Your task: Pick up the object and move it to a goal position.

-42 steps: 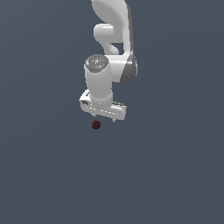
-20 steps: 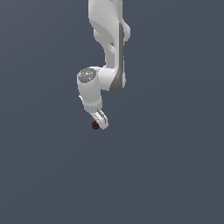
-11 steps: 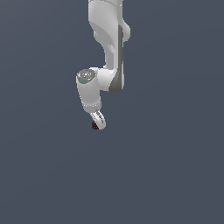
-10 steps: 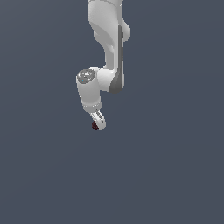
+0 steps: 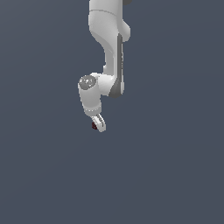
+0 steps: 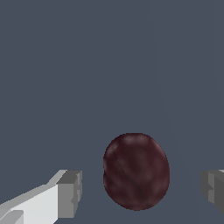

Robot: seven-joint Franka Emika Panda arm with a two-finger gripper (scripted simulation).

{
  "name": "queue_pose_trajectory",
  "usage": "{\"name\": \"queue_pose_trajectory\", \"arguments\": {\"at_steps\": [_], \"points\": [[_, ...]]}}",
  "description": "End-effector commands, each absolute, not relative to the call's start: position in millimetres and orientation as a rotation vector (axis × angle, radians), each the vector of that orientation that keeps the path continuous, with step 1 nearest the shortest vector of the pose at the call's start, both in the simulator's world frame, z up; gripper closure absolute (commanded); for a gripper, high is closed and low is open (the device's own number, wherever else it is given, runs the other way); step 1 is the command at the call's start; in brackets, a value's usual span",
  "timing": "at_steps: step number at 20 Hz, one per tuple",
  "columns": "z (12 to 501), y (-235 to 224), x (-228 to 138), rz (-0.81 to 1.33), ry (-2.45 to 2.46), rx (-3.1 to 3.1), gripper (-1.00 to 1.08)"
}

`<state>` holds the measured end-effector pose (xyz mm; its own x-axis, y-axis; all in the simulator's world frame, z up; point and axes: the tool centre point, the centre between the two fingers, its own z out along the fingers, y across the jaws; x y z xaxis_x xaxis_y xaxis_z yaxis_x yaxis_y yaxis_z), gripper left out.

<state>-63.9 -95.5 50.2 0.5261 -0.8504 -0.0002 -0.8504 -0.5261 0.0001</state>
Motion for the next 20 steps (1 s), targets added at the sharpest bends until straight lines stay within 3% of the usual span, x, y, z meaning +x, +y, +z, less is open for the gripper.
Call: {"name": "queue_pose_trajectory", "arguments": {"at_steps": [1, 7, 8, 20], "points": [[39, -96, -64, 0.0, -1.531, 2.743, -0.92], [28, -96, -64, 0.0, -1.532, 2.743, -0.92], [28, -96, -64, 0.0, -1.532, 2.743, 1.08], [30, -94, -63, 0.001, -1.532, 2.744, 1.08]]}}
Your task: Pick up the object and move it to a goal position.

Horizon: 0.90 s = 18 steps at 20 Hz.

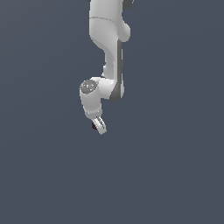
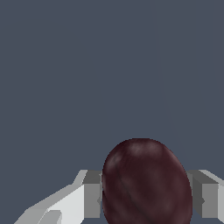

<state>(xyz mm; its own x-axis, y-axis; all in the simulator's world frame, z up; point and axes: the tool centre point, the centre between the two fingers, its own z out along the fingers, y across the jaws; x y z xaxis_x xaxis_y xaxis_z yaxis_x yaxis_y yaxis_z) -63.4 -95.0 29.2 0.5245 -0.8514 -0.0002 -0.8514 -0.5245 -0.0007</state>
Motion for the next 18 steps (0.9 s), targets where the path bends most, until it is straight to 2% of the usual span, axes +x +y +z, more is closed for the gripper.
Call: {"name": "queue_pose_trajectory", "arguments": {"at_steps": [1, 9, 18], "points": [[31, -94, -63, -0.001, 1.531, -2.742, 1.08], [59, -75, -64, 0.0, 1.531, -2.742, 1.08], [132, -29, -65, 0.0, 1.533, -2.742, 1.08]]}}
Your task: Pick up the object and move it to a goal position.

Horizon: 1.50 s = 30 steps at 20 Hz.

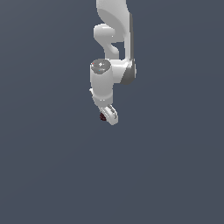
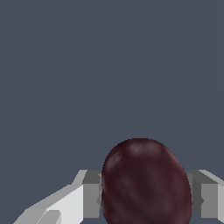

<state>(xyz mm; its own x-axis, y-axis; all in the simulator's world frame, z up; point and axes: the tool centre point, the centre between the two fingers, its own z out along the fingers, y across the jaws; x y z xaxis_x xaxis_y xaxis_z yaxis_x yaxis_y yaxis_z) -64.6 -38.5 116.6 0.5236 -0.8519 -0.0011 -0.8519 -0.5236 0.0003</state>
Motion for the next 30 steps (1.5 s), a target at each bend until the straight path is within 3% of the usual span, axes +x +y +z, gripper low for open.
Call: {"name": "queue_pose_trajectory", "arguments": {"at_steps": [1, 17, 30], "points": [[142, -23, -65, -0.001, 1.534, -2.742, 1.08], [301, 78, -63, -0.003, 1.535, -2.744, 1.08], [352, 112, -58, 0.0, 1.532, -2.743, 1.08]]}}
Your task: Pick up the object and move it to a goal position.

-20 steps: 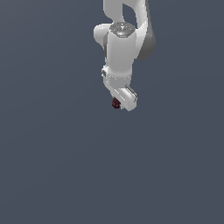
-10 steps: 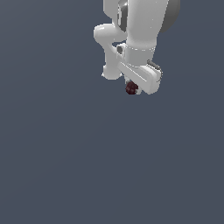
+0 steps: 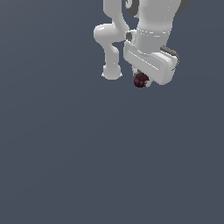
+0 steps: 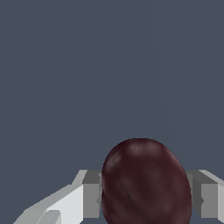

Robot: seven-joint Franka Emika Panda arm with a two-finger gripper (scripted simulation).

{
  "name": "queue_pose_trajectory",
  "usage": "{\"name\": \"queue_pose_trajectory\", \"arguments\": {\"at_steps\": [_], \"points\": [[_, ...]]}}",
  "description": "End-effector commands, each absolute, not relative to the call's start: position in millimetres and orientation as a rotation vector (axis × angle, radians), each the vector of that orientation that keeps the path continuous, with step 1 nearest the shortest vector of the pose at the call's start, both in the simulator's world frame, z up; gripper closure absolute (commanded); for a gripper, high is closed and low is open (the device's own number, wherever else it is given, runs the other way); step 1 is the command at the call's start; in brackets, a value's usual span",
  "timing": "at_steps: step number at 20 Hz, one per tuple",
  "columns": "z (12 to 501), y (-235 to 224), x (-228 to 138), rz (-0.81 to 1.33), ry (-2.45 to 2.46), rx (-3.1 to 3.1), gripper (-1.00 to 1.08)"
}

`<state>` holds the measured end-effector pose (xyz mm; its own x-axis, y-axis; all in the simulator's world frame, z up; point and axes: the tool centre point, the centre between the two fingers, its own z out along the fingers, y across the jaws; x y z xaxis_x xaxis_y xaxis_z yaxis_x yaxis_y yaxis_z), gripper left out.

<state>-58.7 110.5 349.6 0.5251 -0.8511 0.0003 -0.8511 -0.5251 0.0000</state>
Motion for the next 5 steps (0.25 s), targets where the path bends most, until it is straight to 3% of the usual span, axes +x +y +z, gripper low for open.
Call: {"name": "queue_pose_trajectory", "arguments": {"at_steps": [1, 5], "points": [[352.6, 112.1, -58.1, 0.0, -1.532, 2.743, 1.08], [350.7, 111.0, -57.5, 0.0, -1.532, 2.743, 1.08]]}}
